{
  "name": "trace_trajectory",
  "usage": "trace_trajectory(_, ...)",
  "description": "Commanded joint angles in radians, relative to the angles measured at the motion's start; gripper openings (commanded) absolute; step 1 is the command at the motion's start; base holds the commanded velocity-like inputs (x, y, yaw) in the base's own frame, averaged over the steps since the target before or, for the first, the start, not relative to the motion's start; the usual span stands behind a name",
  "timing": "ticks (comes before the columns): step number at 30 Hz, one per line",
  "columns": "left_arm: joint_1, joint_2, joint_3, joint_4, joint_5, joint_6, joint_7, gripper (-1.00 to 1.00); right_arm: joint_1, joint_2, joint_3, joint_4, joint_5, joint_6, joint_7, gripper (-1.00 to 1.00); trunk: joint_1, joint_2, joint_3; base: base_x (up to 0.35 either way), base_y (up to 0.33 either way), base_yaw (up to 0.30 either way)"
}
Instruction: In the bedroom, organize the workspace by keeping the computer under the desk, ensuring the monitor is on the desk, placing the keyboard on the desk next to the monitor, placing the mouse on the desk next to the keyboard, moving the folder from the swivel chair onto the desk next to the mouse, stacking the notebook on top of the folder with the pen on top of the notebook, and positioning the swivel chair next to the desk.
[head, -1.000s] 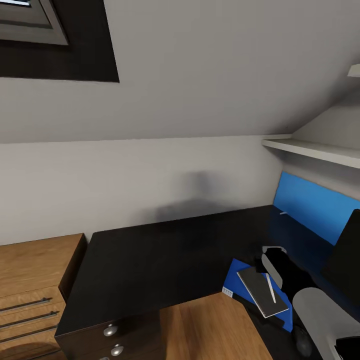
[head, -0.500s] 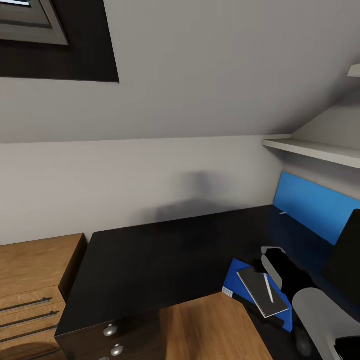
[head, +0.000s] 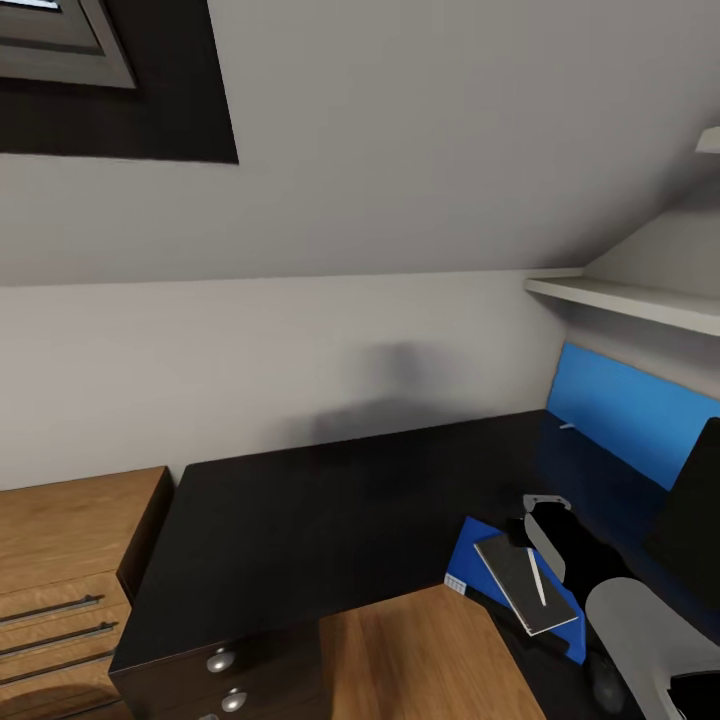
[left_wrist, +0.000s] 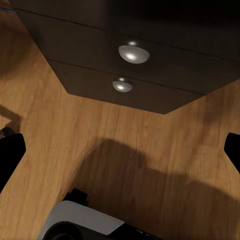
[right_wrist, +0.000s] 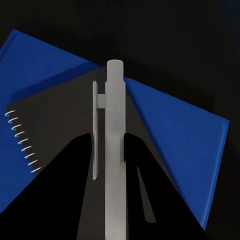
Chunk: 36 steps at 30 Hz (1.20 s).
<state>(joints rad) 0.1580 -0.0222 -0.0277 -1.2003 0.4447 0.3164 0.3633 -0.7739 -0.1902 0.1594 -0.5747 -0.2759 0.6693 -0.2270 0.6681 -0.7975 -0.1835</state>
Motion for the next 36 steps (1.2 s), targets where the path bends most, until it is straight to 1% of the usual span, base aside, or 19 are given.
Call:
trace_trajectory(1, 0.000, 0.000, -0.001, -0.002, 0.009, 0.003, 0.008, 1.00, -0.001, -0.002, 0.008, -0.001, -0.011, 0.003, -0.008, -1.00, 0.004, -0.008, -0.005, 0.000, 0.000, 0.000)
trace_trajectory(10, 0.000, -0.001, -0.001, -0.002, 0.009, 0.003, 0.008, 1.00, -0.001, -0.002, 0.008, -0.001, -0.011, 0.003, -0.006, -1.00, 0.039, -0.071, -0.033, 0.000, 0.000, 0.000)
trace_trajectory(36, 0.000, -0.001, -0.002, -0.002, 0.009, 0.003, 0.008, 1.00, -0.001, 0.000, 0.008, -0.004, -0.011, 0.003, -0.006, -1.00, 0.039, -0.071, -0.033, 0.000, 0.000, 0.000)
